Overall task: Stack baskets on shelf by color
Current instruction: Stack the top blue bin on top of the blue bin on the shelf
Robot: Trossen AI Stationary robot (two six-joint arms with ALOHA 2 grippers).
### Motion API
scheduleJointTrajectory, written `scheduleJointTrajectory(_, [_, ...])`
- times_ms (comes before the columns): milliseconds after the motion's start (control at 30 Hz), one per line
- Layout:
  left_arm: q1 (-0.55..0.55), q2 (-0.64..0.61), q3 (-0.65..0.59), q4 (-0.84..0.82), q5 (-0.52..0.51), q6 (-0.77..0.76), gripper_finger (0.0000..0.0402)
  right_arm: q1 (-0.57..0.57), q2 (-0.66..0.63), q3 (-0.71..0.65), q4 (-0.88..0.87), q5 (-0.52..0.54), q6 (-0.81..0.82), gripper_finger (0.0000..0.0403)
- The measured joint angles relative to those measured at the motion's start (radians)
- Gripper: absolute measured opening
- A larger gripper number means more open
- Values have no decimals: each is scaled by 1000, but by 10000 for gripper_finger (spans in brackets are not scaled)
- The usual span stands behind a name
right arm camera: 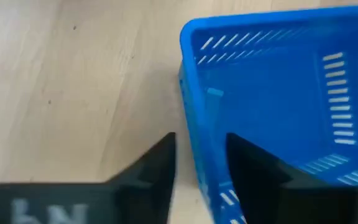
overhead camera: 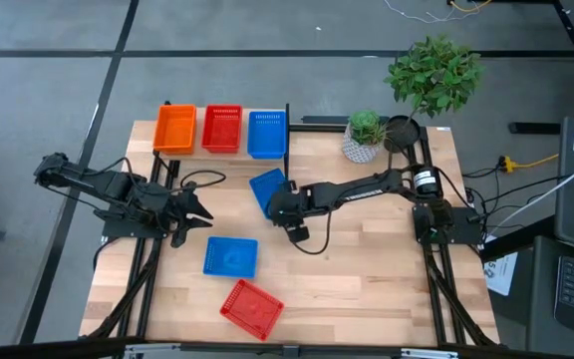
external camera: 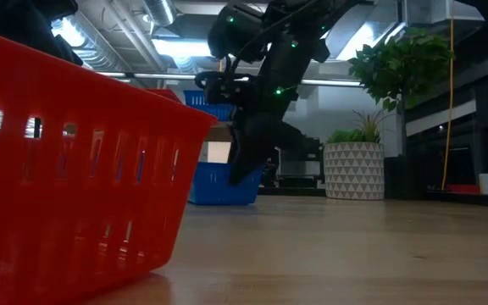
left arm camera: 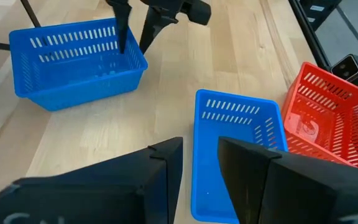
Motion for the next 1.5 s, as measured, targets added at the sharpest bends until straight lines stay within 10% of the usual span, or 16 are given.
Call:
scheduleJointTrajectory(167, [0,0,0,-1,0,0,94,43,-9,5,-8,0,103,15])
scheduleJointTrajectory(533, [1,0,0,-28,0,12,94,193,-38,329,-231,181,109,3])
scheduleJointTrajectory(867, [1,0,0,-28,0,53,94,166,-38,604,-360,576,23,2])
scheduleJointTrajectory(1200, [1,0,0,-28,0,53,94,24,-38,718,-292,567,-117,1])
scheduleJointTrajectory(1500, [1,0,0,-28,0,53,94,-133,-35,718,-254,341,-124,0])
